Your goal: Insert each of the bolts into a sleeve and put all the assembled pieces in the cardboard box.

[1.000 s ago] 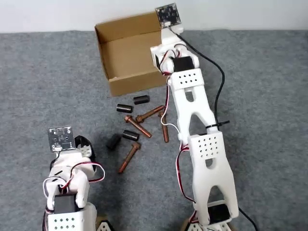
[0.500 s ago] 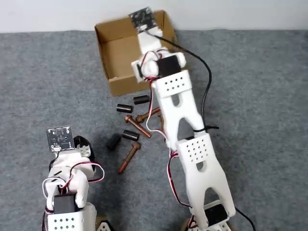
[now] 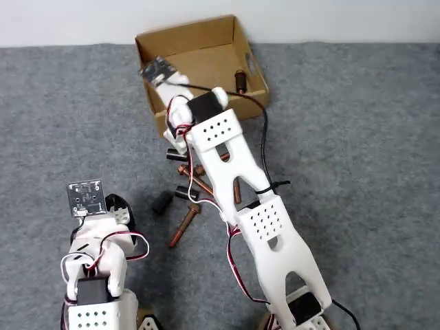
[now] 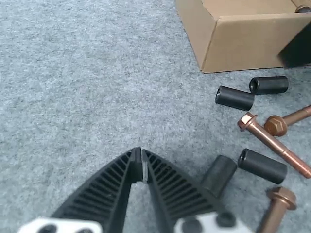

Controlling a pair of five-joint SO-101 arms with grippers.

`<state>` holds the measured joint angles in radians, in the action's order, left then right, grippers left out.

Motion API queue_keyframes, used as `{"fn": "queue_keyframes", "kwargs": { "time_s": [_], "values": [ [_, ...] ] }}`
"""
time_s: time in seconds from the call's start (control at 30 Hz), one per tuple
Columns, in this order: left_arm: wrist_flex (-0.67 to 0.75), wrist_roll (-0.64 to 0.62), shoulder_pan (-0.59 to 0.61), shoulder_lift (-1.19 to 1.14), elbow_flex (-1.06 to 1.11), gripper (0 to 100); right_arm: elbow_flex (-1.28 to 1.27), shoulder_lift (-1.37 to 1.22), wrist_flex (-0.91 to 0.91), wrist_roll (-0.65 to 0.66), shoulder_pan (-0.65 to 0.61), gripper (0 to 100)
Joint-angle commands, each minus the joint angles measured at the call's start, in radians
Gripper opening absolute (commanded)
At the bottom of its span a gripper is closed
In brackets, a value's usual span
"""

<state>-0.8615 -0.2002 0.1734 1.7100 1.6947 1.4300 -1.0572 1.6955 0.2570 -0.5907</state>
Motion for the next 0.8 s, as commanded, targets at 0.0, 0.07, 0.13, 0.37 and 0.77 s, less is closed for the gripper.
{"fn": "queue_keyframes", "kwargs": {
  "time_s": [0.0, 0.07, 0.13, 0.37, 0.77],
  "values": [
    [0.0, 0.006, 0.002, 0.0, -0.005, 0, -0.058, 0.007, -0.076, 0.072, -0.013, 14.7],
    [-0.002, 0.006, 0.002, 0.0, -0.005, 0, -0.103, 0.007, -0.117, 0.1, -0.016, 14.7],
    [-0.002, 0.006, 0.002, 0.0, -0.005, 0, -0.143, 0.007, -0.16, 0.121, -0.019, 14.7],
    [-0.002, 0.006, 0.002, 0.0, -0.005, 0, -0.269, 0.007, -0.269, 0.169, -0.028, 14.7],
    [-0.003, 0.006, 0.002, 0.0, -0.005, 0, -0.353, -0.056, -0.387, 0.196, -0.079, 14.5]
  ]
}}
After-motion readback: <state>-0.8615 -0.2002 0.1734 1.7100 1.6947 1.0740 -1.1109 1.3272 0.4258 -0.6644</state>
